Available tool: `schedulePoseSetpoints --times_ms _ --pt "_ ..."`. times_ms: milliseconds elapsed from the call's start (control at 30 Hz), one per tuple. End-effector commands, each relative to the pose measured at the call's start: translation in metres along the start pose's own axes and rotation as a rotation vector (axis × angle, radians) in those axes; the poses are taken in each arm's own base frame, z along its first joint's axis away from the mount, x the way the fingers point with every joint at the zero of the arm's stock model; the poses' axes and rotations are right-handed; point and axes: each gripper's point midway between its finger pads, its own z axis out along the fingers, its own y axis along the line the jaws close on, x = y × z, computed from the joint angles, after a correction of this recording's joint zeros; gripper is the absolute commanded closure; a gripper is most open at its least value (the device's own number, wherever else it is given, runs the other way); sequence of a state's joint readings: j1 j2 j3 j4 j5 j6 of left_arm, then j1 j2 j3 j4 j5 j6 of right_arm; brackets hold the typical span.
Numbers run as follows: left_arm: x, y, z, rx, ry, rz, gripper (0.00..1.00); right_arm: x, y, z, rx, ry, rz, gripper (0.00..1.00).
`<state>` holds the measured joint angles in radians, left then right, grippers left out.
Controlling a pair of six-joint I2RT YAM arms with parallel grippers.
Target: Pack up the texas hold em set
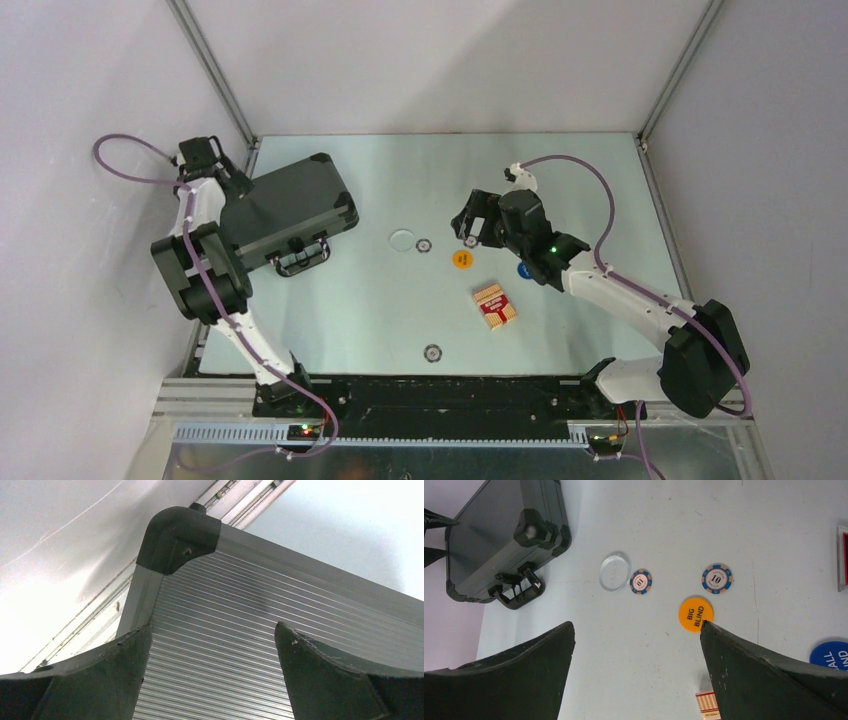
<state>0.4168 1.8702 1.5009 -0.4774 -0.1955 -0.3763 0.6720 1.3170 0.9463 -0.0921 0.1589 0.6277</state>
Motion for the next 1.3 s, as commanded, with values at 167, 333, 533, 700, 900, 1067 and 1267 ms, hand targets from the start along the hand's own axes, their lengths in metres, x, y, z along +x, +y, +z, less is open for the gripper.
schedulePoseSetpoints --times_ms 167,333,533,700,900,1067,1267 --pt "0.030 0.049 0.012 -0.161 0.104 0.002 0.00 -0.008 0.006 0.000 -0.027 -0.026 0.001 0.01" --pt "0.013 0.043 -0.006 -0.117 0.045 0.005 0.00 -0.006 0.008 0.002 -0.034 -0.019 0.007 0.00" --pt "-0.004 0.002 -0.021 0.089 -0.025 -0.009 0.00 -0.003 0.007 0.004 -0.033 -0.007 0.006 0.01" --pt "-0.024 -0.006 -0.045 0.147 -0.101 -0.023 0.00 -0.005 0.006 0.003 -0.029 -0.014 0.002 0.01" --pt "-0.042 -0.018 -0.070 0.228 -0.180 -0.036 0.00 -0.002 0.006 0.005 -0.031 -0.005 0.002 0.01" --pt "-0.045 0.008 -0.066 0.094 -0.210 -0.064 0.00 -0.001 0.006 0.006 -0.034 -0.002 0.001 0.01" --pt "-0.021 0.038 -0.034 -0.043 -0.125 -0.052 0.00 -0.003 0.008 0.006 -0.043 -0.005 0.003 0.01"
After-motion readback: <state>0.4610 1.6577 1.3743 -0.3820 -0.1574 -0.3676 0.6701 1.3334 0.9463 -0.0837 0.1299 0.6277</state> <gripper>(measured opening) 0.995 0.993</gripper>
